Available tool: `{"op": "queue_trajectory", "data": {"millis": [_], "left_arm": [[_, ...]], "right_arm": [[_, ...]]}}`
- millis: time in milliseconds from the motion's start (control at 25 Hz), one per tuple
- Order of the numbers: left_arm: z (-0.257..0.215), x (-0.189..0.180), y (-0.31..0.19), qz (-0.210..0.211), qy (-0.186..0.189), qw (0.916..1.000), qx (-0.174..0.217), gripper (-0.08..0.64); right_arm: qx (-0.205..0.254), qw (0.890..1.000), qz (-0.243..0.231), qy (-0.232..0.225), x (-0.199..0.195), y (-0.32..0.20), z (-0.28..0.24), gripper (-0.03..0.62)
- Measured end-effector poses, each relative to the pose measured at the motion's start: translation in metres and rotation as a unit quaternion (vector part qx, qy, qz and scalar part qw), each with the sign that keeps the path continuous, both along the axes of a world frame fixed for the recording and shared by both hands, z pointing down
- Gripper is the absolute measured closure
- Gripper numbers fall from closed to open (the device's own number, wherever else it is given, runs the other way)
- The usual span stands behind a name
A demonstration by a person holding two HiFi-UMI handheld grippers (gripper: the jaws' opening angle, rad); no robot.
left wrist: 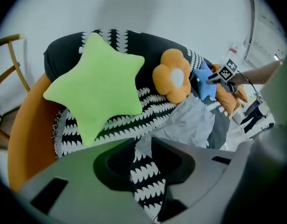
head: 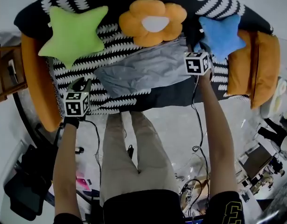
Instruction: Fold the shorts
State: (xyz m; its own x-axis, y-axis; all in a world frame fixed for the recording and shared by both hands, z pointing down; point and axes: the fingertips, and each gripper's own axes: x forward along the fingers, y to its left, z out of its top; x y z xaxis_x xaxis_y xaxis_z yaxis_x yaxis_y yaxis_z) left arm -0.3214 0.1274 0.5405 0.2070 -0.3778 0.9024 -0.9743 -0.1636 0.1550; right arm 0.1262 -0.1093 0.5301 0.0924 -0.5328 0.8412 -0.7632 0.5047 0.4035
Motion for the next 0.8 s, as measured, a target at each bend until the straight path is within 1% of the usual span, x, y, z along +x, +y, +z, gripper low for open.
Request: {"op": "queue_trajectory", "data": {"millis": [40,120,240,280,320,400,480,520,560,600,640,680,760,800], "left_arm": [[0.000,0.004,0.005,0.013,0.001,0.9999,-0.005,0.436],[0.002,0.012,0.013,0.039,0.005,0.9991,-0.014,0.436],[0.000,0.021,0.021,0.081,0.010,0.9964,-0.024,0.428],[-0.003,0.023,0.019,0.100,0.013,0.9946,-0.024,0.422],[-0.006,0.027,0.015,0.119,0.017,0.9925,-0.023,0.419],[-0.016,0.040,0.002,0.155,0.025,0.9875,-0.017,0.414],[-0.028,0.060,-0.009,0.194,0.033,0.9804,-0.010,0.408],[-0.033,0.070,-0.014,0.222,0.034,0.9745,-0.006,0.401],[-0.037,0.080,-0.020,0.257,0.032,0.9660,-0.002,0.395],[-0.039,0.089,-0.027,0.299,0.026,0.9540,0.004,0.386],[-0.039,0.097,-0.034,0.347,0.015,0.9377,0.011,0.379],[-0.038,0.107,-0.041,0.398,0.003,0.9171,0.020,0.379],[-0.034,0.140,-0.055,0.490,-0.010,0.8704,0.042,0.385],[-0.031,0.160,-0.060,0.527,-0.005,0.8484,0.049,0.397]], "right_arm": [[-0.004,1.000,0.007,-0.004,0.007,0.023,0.004,0.415],[-0.008,0.999,0.038,-0.021,0.022,0.072,0.011,0.458],[-0.023,0.992,0.113,-0.053,0.035,0.152,0.014,0.568],[-0.037,0.987,0.142,-0.065,0.036,0.181,0.015,0.575],[-0.052,0.980,0.174,-0.077,0.037,0.209,0.016,0.577],[-0.075,0.962,0.237,-0.110,0.037,0.251,0.012,0.577],[-0.082,0.939,0.288,-0.169,0.028,0.276,0.006,0.577],[-0.079,0.927,0.307,-0.203,0.020,0.284,0.005,0.577],[-0.074,0.916,0.319,-0.231,0.010,0.289,0.005,0.576],[-0.067,0.909,0.324,-0.251,-0.002,0.292,0.008,0.576],[-0.060,0.909,0.319,-0.262,-0.017,0.294,0.012,0.575],[-0.055,0.914,0.303,-0.264,-0.029,0.292,0.017,0.575],[-0.051,0.935,0.250,-0.246,-0.043,0.281,0.027,0.575],[-0.053,0.945,0.223,-0.235,-0.046,0.274,0.034,0.572]]}}
